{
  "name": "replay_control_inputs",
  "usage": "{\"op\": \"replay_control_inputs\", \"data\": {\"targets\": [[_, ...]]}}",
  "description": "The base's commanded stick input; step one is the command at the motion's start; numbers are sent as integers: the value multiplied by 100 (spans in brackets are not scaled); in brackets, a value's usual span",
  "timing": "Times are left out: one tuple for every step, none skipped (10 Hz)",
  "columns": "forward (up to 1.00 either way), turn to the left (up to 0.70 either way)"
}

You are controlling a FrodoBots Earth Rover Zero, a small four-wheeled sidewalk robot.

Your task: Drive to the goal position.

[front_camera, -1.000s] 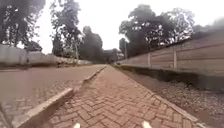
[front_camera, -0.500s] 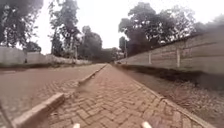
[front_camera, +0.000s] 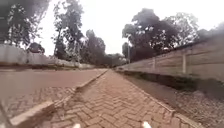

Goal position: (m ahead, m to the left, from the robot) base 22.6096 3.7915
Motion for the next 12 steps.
{"op": "replay_control_inputs", "data": {"targets": [[70, 0], [70, 0], [70, 0], [70, 0], [70, 0], [70, 0], [70, 0], [70, 0], [70, 0], [70, 0], [70, 0], [70, 0]]}}
